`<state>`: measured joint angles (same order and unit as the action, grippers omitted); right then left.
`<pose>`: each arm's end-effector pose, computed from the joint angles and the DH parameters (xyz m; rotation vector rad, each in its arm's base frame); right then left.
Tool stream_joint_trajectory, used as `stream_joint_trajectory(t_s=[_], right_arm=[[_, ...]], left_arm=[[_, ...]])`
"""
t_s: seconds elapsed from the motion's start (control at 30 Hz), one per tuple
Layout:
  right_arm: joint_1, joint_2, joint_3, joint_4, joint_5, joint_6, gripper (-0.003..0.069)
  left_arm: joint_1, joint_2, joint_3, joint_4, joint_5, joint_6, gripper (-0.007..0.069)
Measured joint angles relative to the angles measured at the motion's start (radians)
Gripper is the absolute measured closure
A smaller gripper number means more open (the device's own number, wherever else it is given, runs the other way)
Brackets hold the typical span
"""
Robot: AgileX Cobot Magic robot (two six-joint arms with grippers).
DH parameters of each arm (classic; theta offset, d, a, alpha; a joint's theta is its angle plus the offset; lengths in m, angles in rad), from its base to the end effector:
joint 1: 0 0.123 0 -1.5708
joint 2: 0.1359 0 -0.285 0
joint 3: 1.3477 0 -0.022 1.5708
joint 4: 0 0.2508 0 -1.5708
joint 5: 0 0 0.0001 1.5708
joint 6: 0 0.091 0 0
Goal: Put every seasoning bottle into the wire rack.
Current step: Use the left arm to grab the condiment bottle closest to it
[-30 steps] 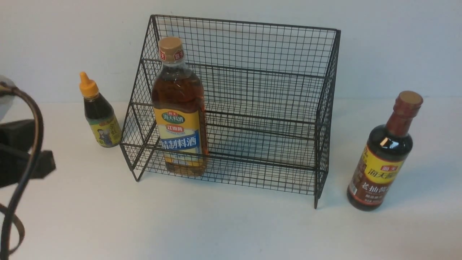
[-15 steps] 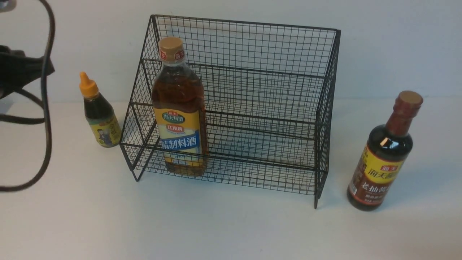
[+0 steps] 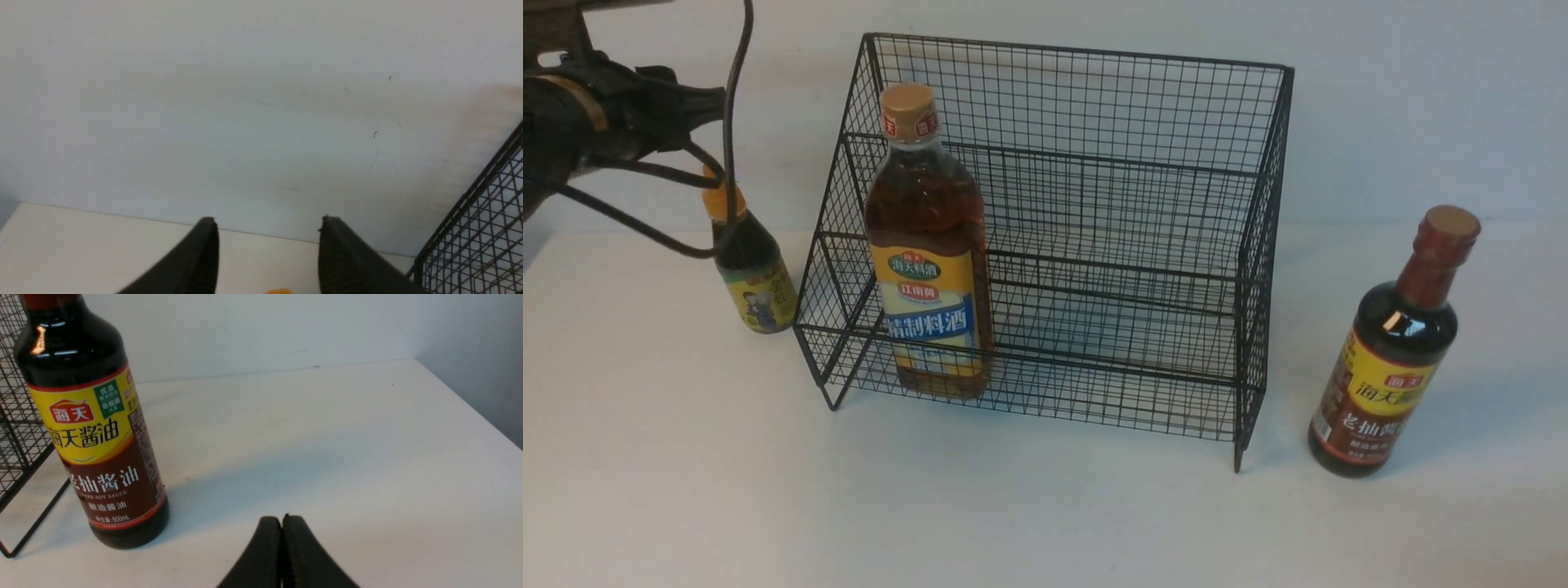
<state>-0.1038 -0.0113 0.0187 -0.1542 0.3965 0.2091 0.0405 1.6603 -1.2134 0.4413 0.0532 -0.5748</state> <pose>0.0510 -0.0108 0.1723 0.2009 1.8728 -0.0813 0.3893 0.0179 0.2969 -0.1872 1.9698 -0.0384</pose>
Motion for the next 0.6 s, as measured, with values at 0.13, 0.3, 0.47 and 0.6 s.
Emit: stream_joint_trajectory(t_s=[0.13,0.3,0.47,0.6], right_arm=[[0.000,0.000,0.000,0.000,0.000,0.000,0.0672],[0.000,0.000,0.000,0.000,0.000,0.000,0.0672],[0.000,0.000,0.000,0.000,0.000,0.000,0.0672],[0.000,0.000,0.000,0.000,0.000,0.000,0.0672]], left_arm=[[0.000,0.057,-0.032,0.001,-0.001,0.000,0.0179],[0.000,0.142,-0.046,0.008,-0.005,0.001,0.0139],[0.000,0.197,-0.046,0.037,-0.039,0.002,0.0135],[0.000,0.218,-0.046,0.045,-0.042,0.005,0.0151]])
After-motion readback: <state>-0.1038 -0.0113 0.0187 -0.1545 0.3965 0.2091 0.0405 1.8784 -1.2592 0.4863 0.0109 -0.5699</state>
